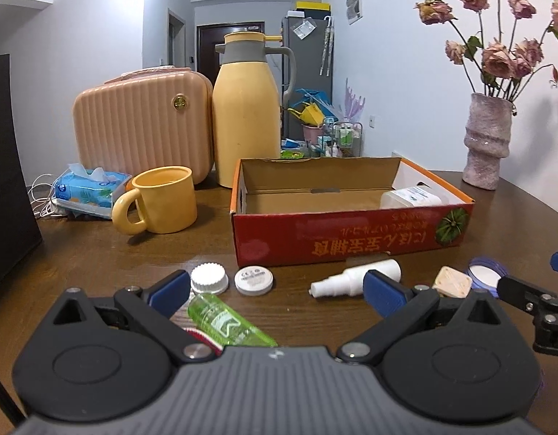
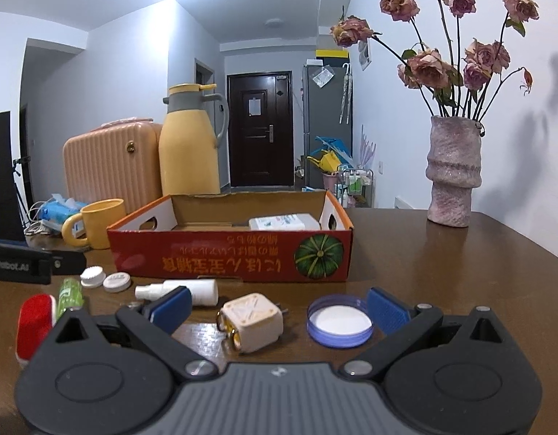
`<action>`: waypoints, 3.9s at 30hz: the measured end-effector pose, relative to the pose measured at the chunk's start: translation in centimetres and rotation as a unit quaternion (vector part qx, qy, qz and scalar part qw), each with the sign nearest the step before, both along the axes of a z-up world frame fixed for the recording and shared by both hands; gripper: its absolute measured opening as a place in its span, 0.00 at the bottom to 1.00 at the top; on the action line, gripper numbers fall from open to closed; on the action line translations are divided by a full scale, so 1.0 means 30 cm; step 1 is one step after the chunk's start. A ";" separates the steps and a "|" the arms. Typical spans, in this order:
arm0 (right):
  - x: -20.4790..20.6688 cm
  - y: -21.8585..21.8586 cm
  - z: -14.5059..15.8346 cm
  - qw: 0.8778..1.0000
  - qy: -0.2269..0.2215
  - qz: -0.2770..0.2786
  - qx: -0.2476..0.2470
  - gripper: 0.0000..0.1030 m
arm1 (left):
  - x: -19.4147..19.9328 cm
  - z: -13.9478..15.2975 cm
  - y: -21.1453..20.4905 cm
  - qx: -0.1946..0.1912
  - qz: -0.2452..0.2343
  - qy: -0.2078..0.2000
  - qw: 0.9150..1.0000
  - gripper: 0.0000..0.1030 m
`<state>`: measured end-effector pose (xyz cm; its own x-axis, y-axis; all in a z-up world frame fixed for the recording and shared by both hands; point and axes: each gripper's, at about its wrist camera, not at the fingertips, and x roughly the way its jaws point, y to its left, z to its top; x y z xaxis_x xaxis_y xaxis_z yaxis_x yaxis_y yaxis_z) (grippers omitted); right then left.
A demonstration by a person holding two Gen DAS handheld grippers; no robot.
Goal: Organize rigid objects
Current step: 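Withdraw both grippers from the box back over the table, then grasp the cream plug adapter with the right gripper, then grasp the red lint brush with the left gripper while the right gripper holds the plug adapter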
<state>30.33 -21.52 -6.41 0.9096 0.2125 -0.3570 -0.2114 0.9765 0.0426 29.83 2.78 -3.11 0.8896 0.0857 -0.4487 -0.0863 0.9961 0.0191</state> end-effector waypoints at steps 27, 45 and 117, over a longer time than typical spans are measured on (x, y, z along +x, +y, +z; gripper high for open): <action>0.321 0.123 -0.076 0.973 0.138 0.140 -0.120 0.82 | 0.027 -0.023 0.088 -0.016 0.013 0.025 0.999 1.00; 0.340 0.100 -0.104 0.976 0.138 0.149 -0.080 0.66 | 0.037 -0.028 0.106 -0.023 0.018 0.033 0.999 1.00; 0.011 0.009 -0.014 0.999 0.035 0.029 0.019 0.66 | -0.055 -0.169 0.116 -0.023 0.035 0.125 0.991 0.56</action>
<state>30.66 -21.25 -6.82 0.8681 0.2792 -0.4104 -0.2637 0.9599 0.0954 28.19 6.26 -8.18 0.7429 0.1171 -0.6590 -0.1528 0.9883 0.0035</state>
